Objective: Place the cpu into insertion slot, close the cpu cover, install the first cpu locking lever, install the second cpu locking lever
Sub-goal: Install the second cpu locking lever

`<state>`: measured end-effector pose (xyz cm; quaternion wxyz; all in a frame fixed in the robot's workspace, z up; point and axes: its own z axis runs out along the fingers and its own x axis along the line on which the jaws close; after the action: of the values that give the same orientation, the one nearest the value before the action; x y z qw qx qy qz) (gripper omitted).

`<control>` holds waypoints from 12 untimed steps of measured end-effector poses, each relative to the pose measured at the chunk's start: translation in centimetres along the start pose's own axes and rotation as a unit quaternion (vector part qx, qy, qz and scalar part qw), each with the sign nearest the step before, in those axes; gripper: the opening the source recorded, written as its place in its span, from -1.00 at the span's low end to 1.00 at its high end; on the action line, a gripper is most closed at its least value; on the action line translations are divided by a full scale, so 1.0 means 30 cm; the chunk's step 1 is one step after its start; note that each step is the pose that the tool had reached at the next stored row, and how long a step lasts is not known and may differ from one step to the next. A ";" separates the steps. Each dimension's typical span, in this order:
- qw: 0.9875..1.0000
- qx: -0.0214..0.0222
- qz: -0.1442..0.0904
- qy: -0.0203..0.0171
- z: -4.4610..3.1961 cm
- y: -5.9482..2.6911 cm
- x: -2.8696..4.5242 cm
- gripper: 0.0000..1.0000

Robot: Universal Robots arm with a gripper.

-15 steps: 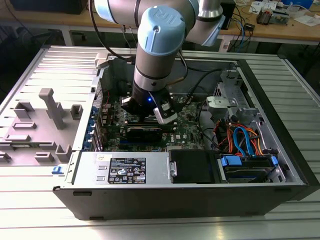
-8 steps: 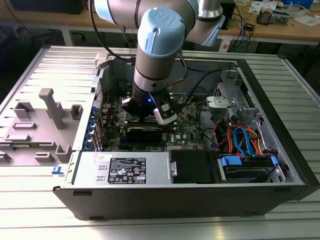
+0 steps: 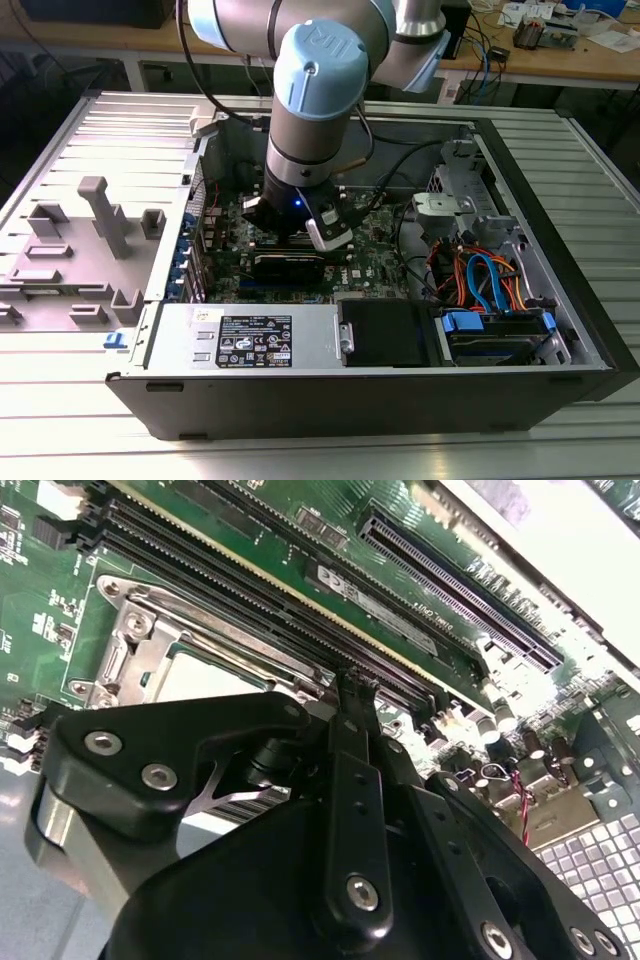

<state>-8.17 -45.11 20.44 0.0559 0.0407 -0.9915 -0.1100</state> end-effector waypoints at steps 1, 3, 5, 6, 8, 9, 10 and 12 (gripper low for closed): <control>1.000 0.000 0.000 0.000 0.001 0.000 0.001 -0.79; 1.000 -0.002 0.000 0.000 0.003 -0.001 0.001 -0.79; 1.000 -0.005 0.000 0.000 0.005 -0.001 0.002 -0.79; 1.000 -0.006 -0.001 0.000 0.006 -0.001 0.002 -0.79; 1.000 -0.008 -0.001 0.000 0.007 -0.002 0.001 -0.79; 1.000 -0.008 -0.001 -0.001 0.007 -0.002 0.001 -0.79; 1.000 -0.009 -0.001 -0.001 0.008 -0.002 0.001 -0.79; 1.000 -0.010 -0.001 -0.001 0.008 -0.002 0.001 -0.79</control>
<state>-8.24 -45.11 20.21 0.0555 0.0413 -0.9904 -0.1201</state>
